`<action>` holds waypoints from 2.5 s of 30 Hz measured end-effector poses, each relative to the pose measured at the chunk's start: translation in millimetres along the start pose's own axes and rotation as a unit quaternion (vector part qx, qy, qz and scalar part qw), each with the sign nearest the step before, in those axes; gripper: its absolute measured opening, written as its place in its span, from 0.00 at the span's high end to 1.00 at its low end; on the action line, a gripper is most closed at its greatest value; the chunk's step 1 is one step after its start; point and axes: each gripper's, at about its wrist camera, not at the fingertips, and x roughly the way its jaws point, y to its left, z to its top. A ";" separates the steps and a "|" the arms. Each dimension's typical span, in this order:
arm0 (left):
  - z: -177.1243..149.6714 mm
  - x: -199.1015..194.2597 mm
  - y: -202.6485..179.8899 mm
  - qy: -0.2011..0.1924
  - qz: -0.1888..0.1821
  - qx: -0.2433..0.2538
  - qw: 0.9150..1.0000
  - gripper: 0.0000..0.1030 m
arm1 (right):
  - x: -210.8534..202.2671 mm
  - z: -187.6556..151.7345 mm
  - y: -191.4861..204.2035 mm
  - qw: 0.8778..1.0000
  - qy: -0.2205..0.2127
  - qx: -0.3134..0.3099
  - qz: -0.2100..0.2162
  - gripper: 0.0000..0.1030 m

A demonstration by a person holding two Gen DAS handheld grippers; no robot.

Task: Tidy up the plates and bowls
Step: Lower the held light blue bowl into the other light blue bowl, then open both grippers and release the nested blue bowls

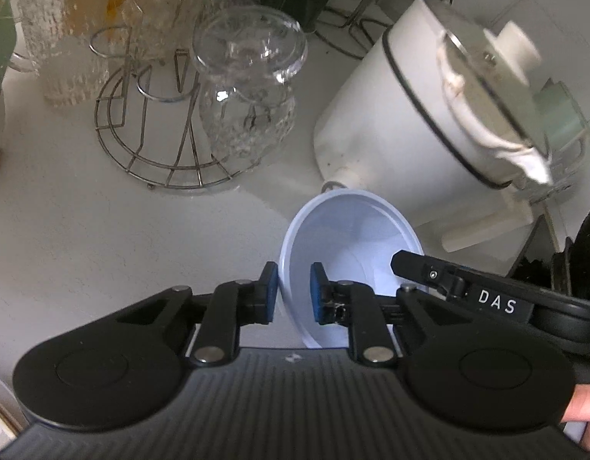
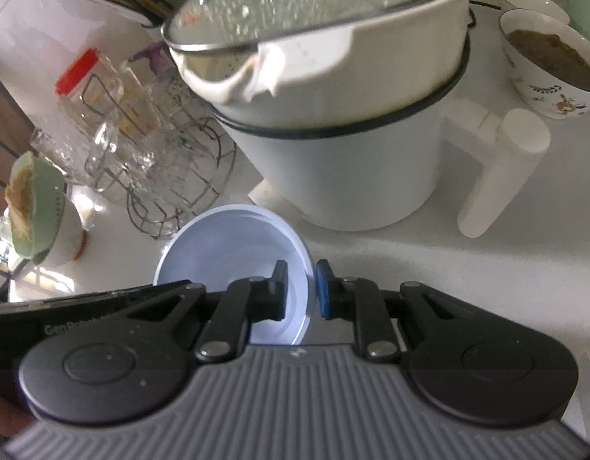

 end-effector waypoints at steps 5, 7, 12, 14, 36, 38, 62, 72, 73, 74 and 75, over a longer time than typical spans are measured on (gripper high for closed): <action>1.9 -20.5 0.2 -0.012 -0.021 -0.012 1.000 0.80 | -20.5 2.3 6.2 1.000 -0.014 0.009 0.006 0.82; 2.5 -30.8 -4.1 -0.021 -0.025 -0.005 0.999 0.80 | -33.0 2.1 9.6 1.000 -0.023 0.014 0.009 0.82; 2.9 -54.6 -9.3 -0.036 -0.038 0.005 0.999 0.80 | -60.6 -1.6 17.9 0.999 -0.046 0.022 0.010 0.82; 1.8 -62.4 -10.8 -0.039 -0.044 0.008 0.998 0.80 | -69.3 -4.8 21.8 0.998 -0.052 0.024 0.010 0.82; -40.1 -136.2 -0.5 -0.073 -0.047 0.016 0.996 0.80 | -128.1 -50.5 54.5 0.994 -0.097 0.035 0.029 0.82; -44.9 -139.8 4.7 -0.074 -0.046 0.007 0.996 0.80 | -129.5 -54.4 59.3 0.994 -0.096 0.031 0.032 0.82; -94.5 -149.8 83.6 -0.086 0.028 -0.097 0.991 0.78 | -80.0 -74.8 120.9 0.996 -0.007 -0.057 0.064 0.82; -98.9 -132.6 86.3 -0.078 0.066 -0.095 0.990 0.78 | -56.3 -78.5 123.1 0.995 0.015 -0.061 0.072 0.80; -99.6 -130.1 85.8 -0.078 0.069 -0.094 0.990 0.78 | -53.8 -78.3 121.8 0.995 0.019 -0.058 0.073 0.80; -100.4 -127.6 86.1 -0.078 0.072 -0.096 0.990 0.78 | -50.6 -78.4 120.7 0.995 0.024 -0.060 0.073 0.80; -101.2 -125.8 87.5 -0.078 0.072 -0.100 0.989 0.78 | -47.5 -78.6 119.9 0.995 0.028 -0.062 0.073 0.80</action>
